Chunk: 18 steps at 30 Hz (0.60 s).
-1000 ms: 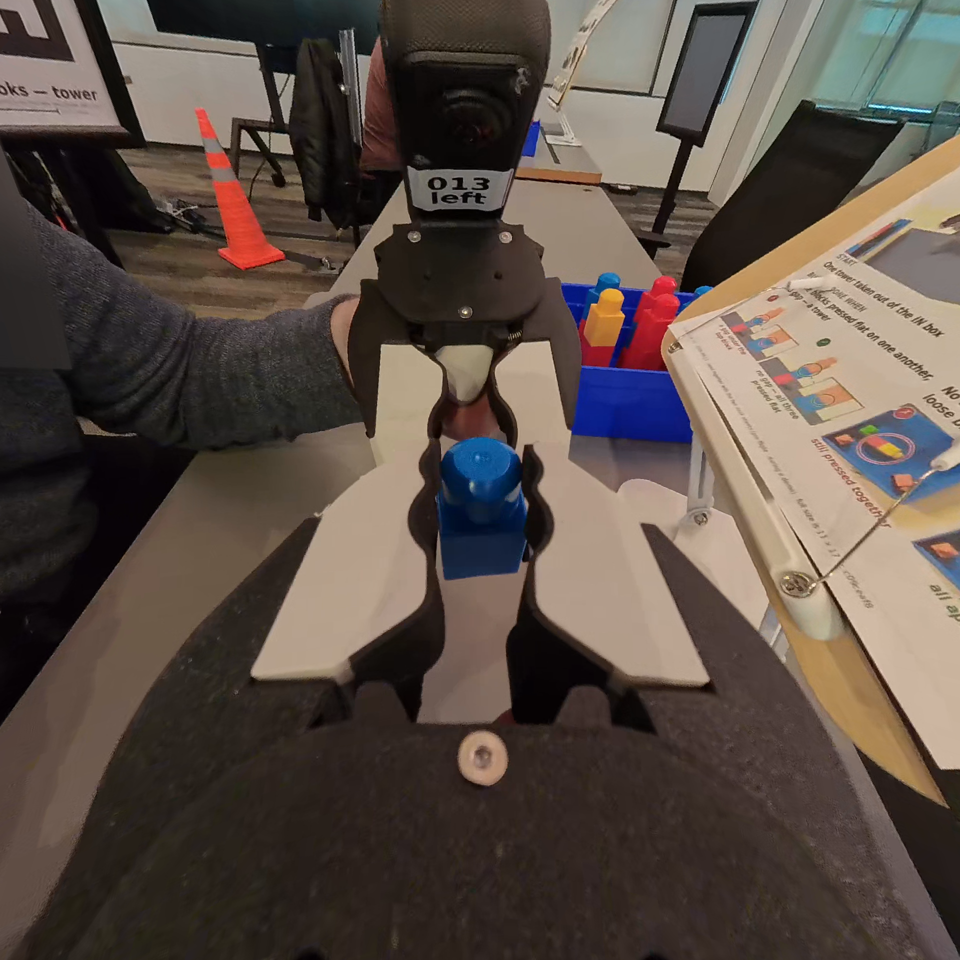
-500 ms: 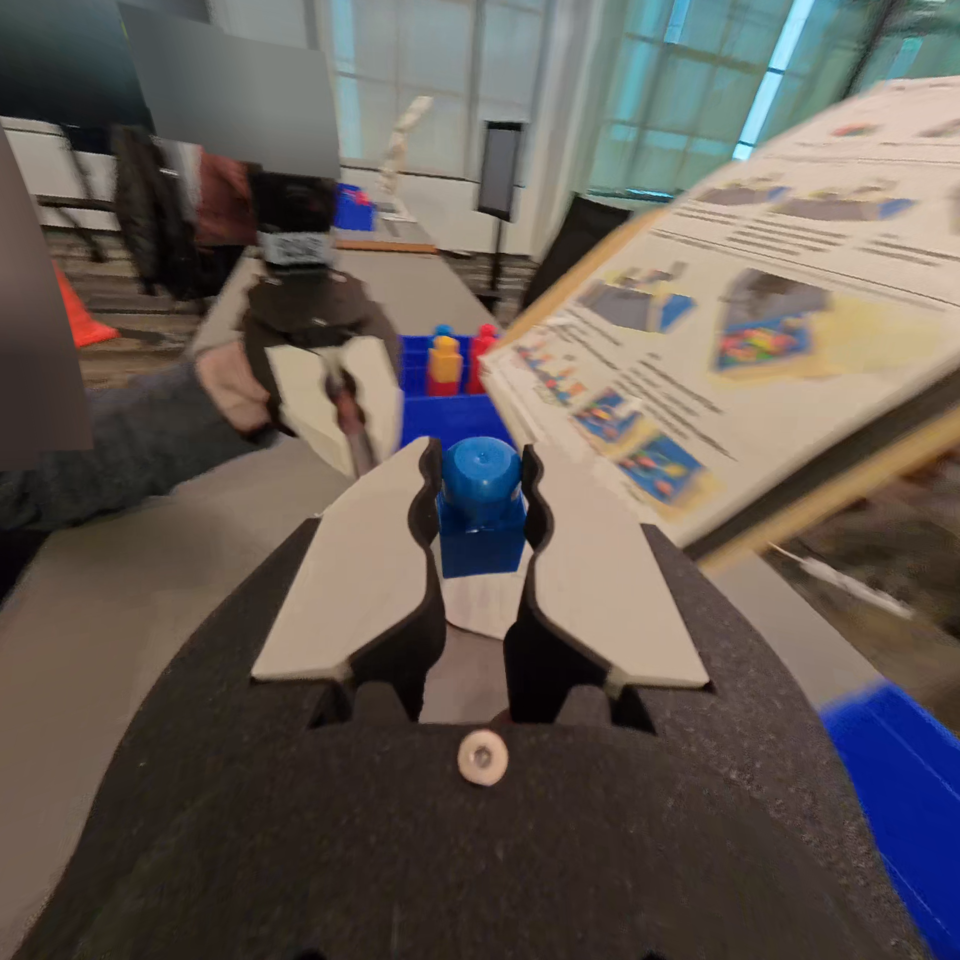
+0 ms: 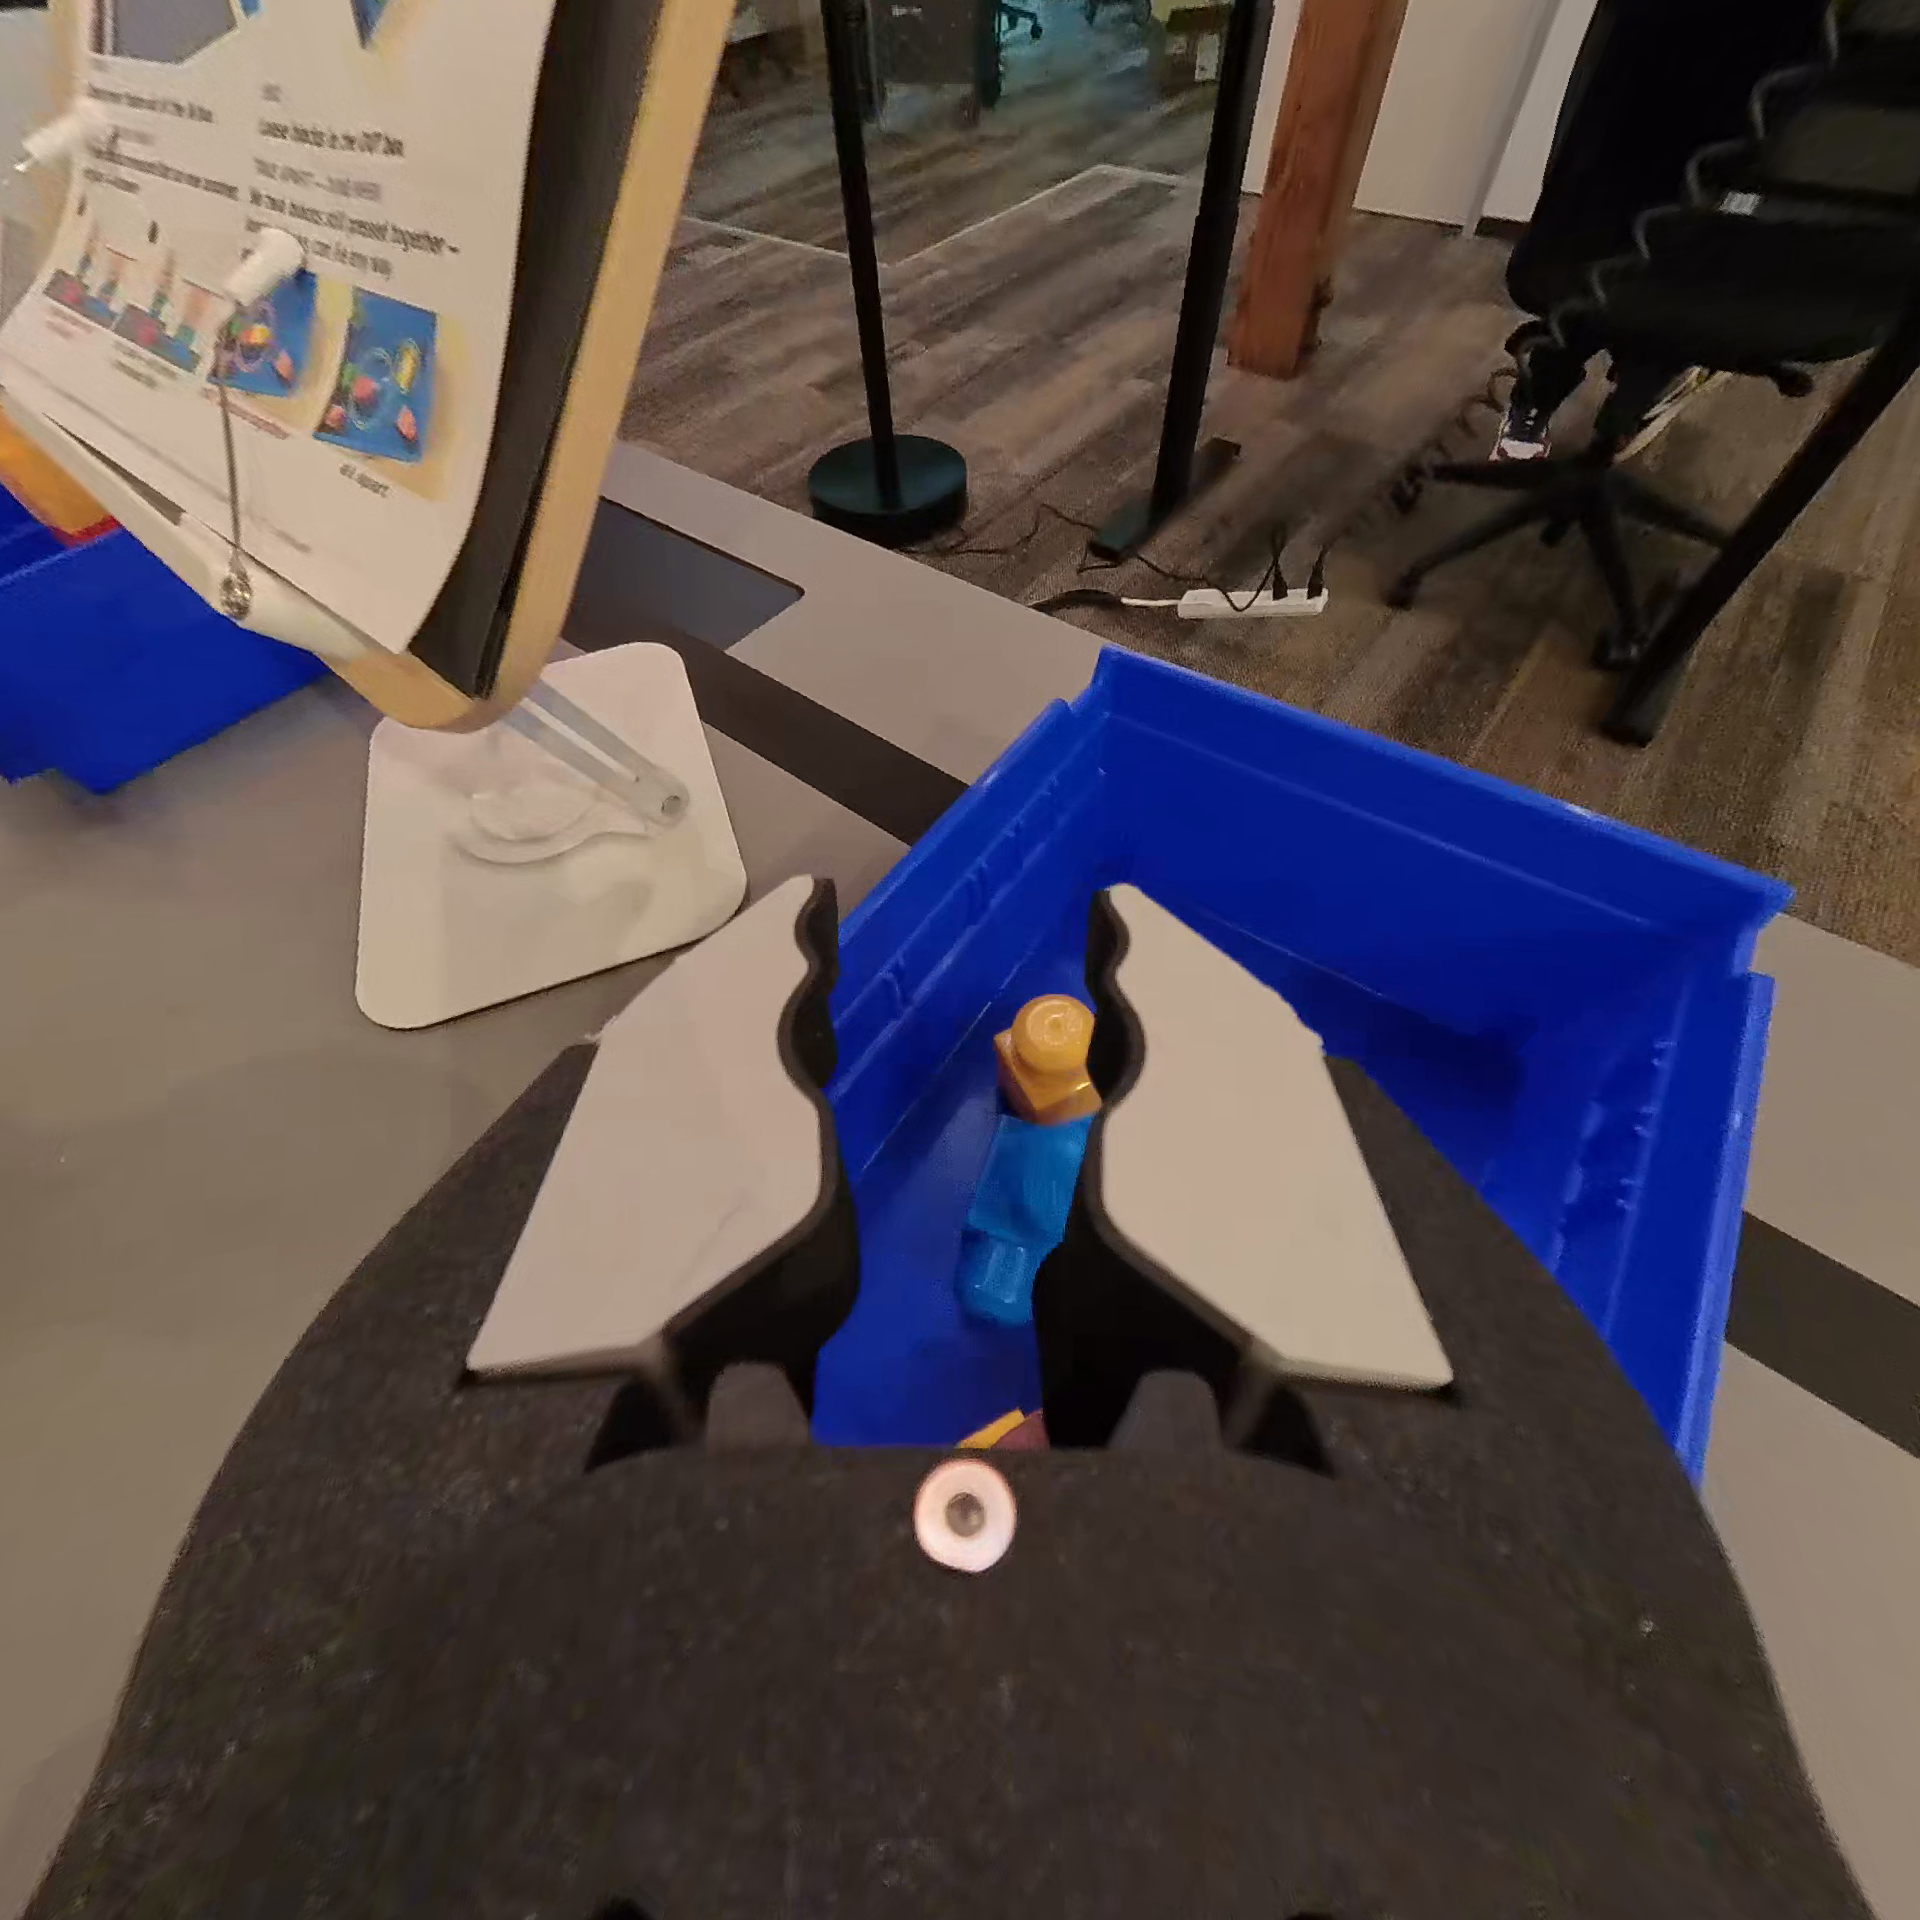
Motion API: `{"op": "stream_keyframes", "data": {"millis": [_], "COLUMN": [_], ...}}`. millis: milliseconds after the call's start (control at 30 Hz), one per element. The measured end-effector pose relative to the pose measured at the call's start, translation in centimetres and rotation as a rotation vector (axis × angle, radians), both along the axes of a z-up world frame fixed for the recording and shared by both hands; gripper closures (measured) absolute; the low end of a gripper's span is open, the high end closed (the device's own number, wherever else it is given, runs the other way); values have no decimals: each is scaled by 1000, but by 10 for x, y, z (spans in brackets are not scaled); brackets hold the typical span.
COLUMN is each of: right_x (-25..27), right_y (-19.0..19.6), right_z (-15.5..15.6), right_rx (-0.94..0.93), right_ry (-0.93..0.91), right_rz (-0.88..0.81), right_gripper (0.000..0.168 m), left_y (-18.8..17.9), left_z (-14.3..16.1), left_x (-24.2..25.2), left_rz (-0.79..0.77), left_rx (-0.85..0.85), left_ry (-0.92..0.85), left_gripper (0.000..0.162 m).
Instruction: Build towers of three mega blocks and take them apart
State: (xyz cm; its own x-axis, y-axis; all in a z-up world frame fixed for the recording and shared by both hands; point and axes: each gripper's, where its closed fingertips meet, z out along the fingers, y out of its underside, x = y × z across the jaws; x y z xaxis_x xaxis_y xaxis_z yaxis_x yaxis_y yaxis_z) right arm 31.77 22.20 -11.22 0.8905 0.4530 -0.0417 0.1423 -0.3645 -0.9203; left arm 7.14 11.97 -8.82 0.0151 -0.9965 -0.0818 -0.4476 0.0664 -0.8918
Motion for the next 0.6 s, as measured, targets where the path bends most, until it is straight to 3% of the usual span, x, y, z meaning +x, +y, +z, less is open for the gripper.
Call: {"op": "stream_keyframes", "data": {"millis": [167, 333, 600], "right_x": [-18, -72, -189], "right_y": [-8, -30, -77], "right_z": [22, 53, 70], "right_rx": [66, 153, 278], "right_ry": [-60, -105, -110], "right_rz": [21, 162, 433], "right_gripper": [126, 129, 133], "left_y": [4, 9, 52], "left_z": [0, 22, 38], "left_x": [-4, -29, -160], "left_rz": [23, 90, 458], "left_rx": [14, 50, 134], "left_ry": [13, -32, -64], "left_gripper": [162, 162, 156]}}
